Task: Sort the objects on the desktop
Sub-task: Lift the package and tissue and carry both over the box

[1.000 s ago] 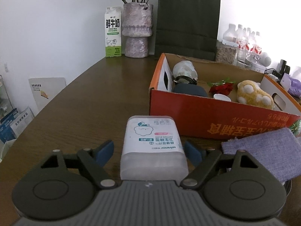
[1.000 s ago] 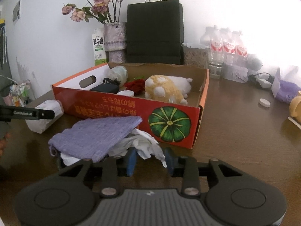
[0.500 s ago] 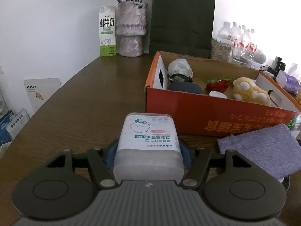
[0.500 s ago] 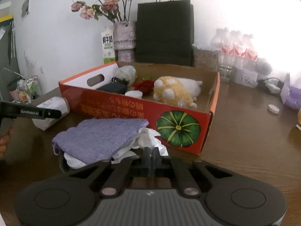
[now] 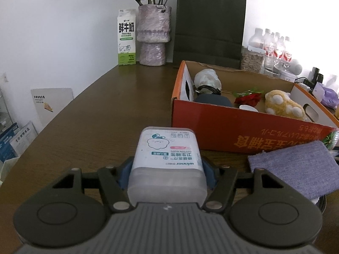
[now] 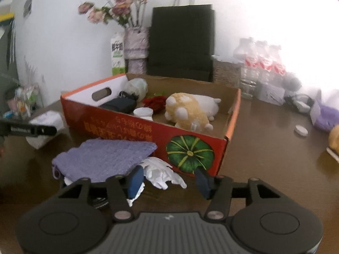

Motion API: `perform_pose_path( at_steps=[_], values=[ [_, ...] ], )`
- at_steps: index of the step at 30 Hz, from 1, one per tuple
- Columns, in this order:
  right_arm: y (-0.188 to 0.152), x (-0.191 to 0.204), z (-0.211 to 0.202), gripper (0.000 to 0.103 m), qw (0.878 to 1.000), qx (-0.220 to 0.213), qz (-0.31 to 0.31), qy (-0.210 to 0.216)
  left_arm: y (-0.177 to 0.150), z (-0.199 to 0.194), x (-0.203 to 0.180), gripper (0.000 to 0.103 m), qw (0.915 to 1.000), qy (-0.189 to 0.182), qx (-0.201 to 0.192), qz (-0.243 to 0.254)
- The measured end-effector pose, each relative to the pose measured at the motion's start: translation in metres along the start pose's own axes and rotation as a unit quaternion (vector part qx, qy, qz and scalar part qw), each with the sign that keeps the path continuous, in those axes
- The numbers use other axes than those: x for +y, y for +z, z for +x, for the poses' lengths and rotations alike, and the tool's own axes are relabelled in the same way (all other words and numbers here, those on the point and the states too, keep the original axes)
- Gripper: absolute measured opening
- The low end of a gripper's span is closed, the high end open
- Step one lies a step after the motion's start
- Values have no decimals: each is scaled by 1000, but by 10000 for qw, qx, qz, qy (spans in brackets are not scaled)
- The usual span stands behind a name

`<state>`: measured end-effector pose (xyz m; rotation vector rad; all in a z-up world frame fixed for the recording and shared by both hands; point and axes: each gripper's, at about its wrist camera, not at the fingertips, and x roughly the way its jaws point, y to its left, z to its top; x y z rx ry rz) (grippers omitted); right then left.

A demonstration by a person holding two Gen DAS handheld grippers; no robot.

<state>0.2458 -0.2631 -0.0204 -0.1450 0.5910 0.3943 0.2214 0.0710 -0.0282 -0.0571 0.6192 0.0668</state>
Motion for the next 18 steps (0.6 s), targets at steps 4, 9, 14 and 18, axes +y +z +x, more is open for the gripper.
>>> perform_pose_path(
  at_steps=[4, 9, 14, 18],
  values=[
    [1, -8, 10, 33, 9988, 92, 230, 421, -1, 0, 0, 67, 10000, -41, 14, 32],
    [-5, -3, 4, 4, 9991, 45, 113, 414, -1, -3, 0, 67, 10000, -65, -49, 24],
    [-8, 1, -18, 4, 9994, -323, 54, 89, -1, -15, 0, 67, 9998, -82, -175, -8],
    [-9, 6, -36, 4, 9985, -540, -79, -104, 0, -30, -2, 67, 9994, -107, -339, -11]
  ],
)
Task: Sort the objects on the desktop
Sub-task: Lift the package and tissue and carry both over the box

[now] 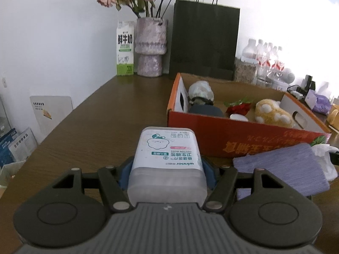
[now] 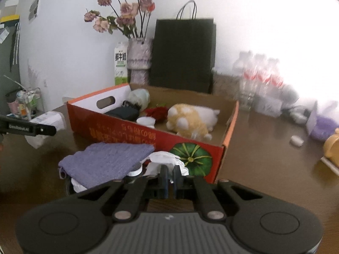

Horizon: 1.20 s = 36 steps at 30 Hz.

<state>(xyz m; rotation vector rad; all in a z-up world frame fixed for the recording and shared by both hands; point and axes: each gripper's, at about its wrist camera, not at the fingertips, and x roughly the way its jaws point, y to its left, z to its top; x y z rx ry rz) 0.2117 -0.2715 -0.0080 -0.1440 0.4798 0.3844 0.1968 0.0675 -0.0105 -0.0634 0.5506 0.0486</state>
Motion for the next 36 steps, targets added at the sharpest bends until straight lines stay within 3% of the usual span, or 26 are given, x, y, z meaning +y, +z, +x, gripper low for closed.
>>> perform_pose_path(
  at_steps=[10, 19, 28, 36],
  values=[
    [27, 6, -28, 4, 9982, -594, -80, -57, 27, -29, -16, 67, 9981, -207, -579, 101],
    [74, 5, -1, 4, 9962, -842, 209, 30, 66, -18, -49, 67, 9938, -481, -970, 237],
    [100, 0, 59, 4, 9967, -496, 605, 200, 92, 24, -75, 67, 9937, -574, -944, 205],
    [86, -11, 104, 4, 9952, -140, 925, 302, 84, 78, -84, 67, 9960, -502, -707, 236]
  ],
)
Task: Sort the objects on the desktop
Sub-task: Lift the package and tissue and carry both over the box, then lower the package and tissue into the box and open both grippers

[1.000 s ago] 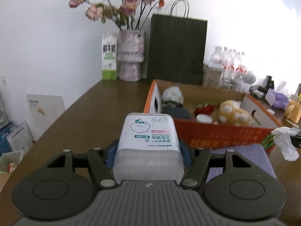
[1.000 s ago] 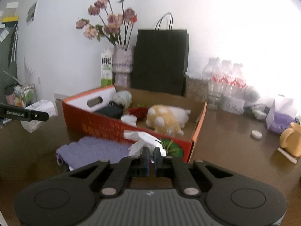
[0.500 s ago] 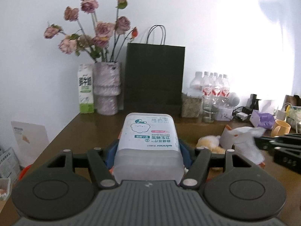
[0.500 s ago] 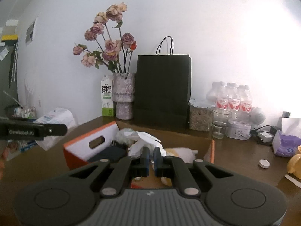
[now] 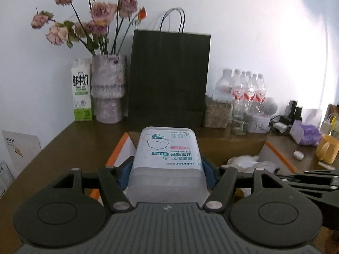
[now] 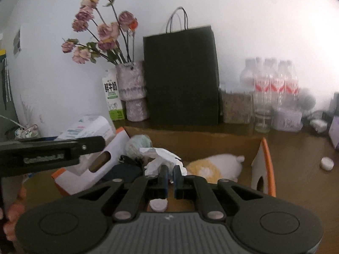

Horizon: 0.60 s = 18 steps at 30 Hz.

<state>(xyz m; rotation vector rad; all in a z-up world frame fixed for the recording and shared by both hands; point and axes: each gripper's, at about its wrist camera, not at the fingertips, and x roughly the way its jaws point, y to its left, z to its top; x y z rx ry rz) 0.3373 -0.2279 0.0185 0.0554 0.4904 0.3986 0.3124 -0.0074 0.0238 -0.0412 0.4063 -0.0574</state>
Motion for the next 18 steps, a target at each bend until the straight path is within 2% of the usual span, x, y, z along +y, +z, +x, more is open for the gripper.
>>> perform_pose_path(
  at_steps=[8, 18],
  values=[
    [-12, 1, 9, 5, 9997, 212, -51, -67, -16, 21, 7, 67, 9990, -35, 453, 53],
    [-20, -2, 14, 7, 9990, 410, -45, -143, -26, 29, 5, 67, 9972, 210, 679, 252]
  ],
)
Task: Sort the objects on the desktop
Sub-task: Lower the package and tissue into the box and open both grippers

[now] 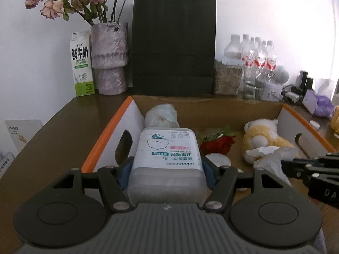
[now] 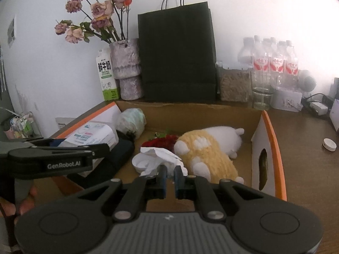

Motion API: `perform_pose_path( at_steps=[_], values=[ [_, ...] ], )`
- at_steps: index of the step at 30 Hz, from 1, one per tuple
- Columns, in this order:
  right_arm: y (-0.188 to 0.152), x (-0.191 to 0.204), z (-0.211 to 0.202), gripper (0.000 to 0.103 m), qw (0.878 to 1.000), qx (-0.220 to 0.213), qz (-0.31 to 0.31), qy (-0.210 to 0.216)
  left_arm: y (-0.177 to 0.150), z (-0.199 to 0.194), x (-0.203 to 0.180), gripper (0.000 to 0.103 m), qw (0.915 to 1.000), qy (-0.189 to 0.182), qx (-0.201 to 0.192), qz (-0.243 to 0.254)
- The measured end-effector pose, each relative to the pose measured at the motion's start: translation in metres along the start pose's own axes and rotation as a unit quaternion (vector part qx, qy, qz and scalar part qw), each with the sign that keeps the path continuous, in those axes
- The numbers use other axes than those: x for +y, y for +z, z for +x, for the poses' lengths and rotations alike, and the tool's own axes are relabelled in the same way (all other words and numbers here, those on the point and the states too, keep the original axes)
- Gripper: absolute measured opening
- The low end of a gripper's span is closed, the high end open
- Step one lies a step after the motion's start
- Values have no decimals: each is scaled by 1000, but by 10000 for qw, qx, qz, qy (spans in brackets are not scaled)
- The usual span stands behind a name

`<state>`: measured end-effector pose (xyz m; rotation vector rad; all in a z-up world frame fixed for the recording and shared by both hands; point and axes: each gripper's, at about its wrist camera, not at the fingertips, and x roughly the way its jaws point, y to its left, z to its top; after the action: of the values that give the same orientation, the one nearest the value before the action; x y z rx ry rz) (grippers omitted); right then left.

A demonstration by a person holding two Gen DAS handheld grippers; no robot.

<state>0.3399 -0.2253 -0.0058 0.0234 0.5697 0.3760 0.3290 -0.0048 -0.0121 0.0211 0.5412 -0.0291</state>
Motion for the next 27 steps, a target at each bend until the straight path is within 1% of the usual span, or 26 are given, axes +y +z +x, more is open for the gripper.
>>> perform_pose_path(
  at_steps=[4, 8, 10, 12, 13, 14, 15, 16, 17, 18, 19, 20, 21, 22, 24, 27],
  values=[
    [-2, -6, 3, 7, 9999, 100, 64, 38, -2, -1, -2, 67, 10000, 22, 48, 48],
    [-2, -10, 5, 13, 9998, 134, 160, 39, -2, 0, -2, 67, 10000, 13, 67, 42],
    [-2, -9, 5, 13, 9998, 117, 139, 11, -2, 0, -2, 67, 10000, -5, 59, 46],
    [-2, -9, 4, 14, 9999, 95, 116, -10, -2, -1, -2, 71, 10000, -5, 33, 39],
    [-2, -8, 3, 19, 9999, 65, 115, -3, -2, -3, -3, 74, 10000, 16, -9, 37],
    [-2, -8, 1, 24, 9999, 34, 116, -11, -2, -6, -3, 83, 10000, 43, -68, 34],
    [-1, -8, -1, 34, 9999, -7, 108, -9, -1, -10, -4, 92, 9998, 68, -157, 46],
    [-1, -7, -4, 42, 9999, -54, 91, -21, -1, -13, -5, 96, 9996, 90, -242, 67],
    [0, -7, -6, 44, 9999, -101, 71, -37, 0, -18, -6, 101, 9993, 116, -352, 90],
    [1, -6, -10, 51, 9999, -154, 57, -51, 1, -22, -7, 103, 9988, 134, -450, 109],
    [2, -6, -14, 62, 9997, -237, 50, -64, 1, -26, -8, 103, 9982, 155, -557, 125],
    [3, -6, -18, 68, 9995, -318, 43, -70, 1, -30, -9, 103, 9976, 190, -659, 134],
    [3, -6, -23, 81, 9991, -420, 27, -75, 2, -34, -9, 103, 9969, 225, -747, 137],
    [4, -5, -27, 92, 9987, -502, 16, -83, 2, -37, -9, 103, 9962, 247, -822, 129],
    [5, -5, -35, 96, 9978, -655, -8, -120, 3, -42, -8, 103, 9954, 280, -914, 84],
    [7, -6, -43, 103, 9968, -775, -21, -175, 3, -49, -7, 103, 9944, 304, -1015, 34]
  ],
)
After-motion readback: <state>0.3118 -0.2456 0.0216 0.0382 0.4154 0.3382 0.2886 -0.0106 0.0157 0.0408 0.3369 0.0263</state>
